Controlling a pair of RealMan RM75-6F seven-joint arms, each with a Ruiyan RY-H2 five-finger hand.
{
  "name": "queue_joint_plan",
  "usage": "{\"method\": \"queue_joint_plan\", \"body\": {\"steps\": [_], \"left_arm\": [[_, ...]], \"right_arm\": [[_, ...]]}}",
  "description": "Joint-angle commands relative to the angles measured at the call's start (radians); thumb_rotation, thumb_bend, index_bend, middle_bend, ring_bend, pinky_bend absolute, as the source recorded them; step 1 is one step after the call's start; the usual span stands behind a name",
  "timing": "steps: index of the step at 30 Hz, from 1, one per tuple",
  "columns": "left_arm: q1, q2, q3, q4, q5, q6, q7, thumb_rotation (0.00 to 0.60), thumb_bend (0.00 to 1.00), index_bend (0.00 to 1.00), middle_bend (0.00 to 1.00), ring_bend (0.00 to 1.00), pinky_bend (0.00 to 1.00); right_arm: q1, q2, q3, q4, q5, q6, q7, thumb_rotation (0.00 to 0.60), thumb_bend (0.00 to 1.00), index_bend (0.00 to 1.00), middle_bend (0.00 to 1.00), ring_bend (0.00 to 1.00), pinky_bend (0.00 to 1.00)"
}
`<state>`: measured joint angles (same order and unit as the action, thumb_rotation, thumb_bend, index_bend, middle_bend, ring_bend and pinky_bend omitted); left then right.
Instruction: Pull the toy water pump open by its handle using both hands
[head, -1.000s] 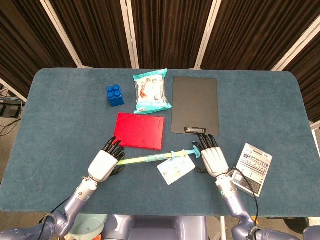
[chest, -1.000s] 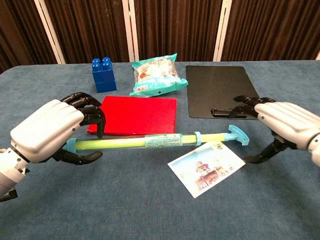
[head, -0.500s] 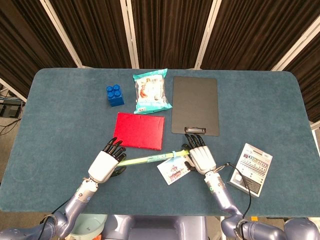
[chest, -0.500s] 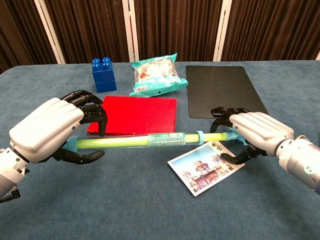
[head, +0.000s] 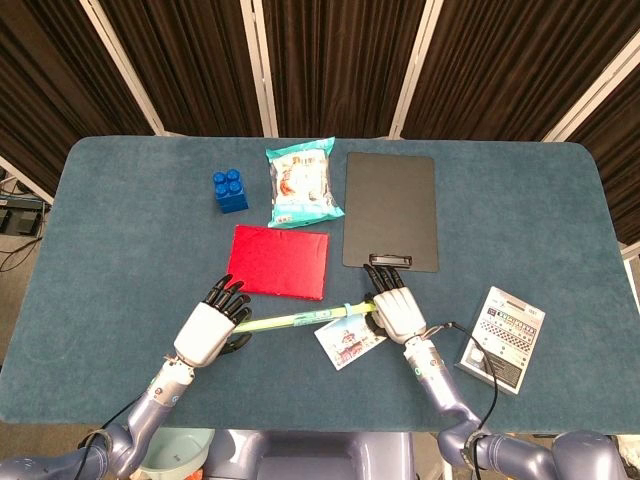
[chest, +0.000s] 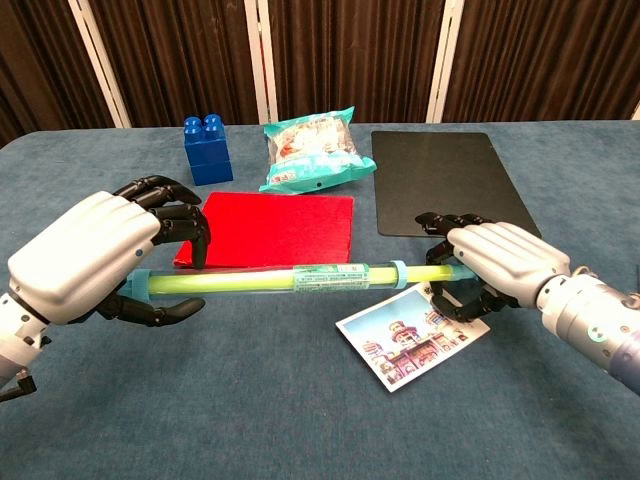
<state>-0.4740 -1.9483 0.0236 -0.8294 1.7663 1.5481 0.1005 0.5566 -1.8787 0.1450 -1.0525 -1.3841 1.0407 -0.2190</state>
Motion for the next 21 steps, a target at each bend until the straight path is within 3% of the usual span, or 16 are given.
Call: {"method": "queue_joint_plan", "body": {"steps": [1, 14, 21], "left_arm": [[0.010, 0.015, 0.011, -0.018, 0.015, 0.029, 0.003, 0.600, 0.44, 0.75, 0.36, 0.17, 0.14], [0.022, 0.069, 0.016, -0.103, 0.034, 0.077, 0.015, 0.600, 0.44, 0.75, 0.36, 0.17, 0.14], [0.027, 0.093, 0.015, -0.141, 0.045, 0.098, 0.026, 0.600, 0.44, 0.76, 0.36, 0.17, 0.14]], "right_arm": [[0.006, 0.008, 0.002, 0.010, 0.000, -0.005, 0.010, 0.600, 0.37, 0.64, 0.01, 0.00, 0.00], [0.014, 0.034, 0.018, 0.014, -0.001, 0.021, 0.018, 0.600, 0.39, 0.79, 0.09, 0.00, 0.00], [0.016, 0.043, 0.031, -0.003, 0.004, 0.047, -0.018, 0.600, 0.34, 0.90, 0.16, 0.00, 0.00]]}}
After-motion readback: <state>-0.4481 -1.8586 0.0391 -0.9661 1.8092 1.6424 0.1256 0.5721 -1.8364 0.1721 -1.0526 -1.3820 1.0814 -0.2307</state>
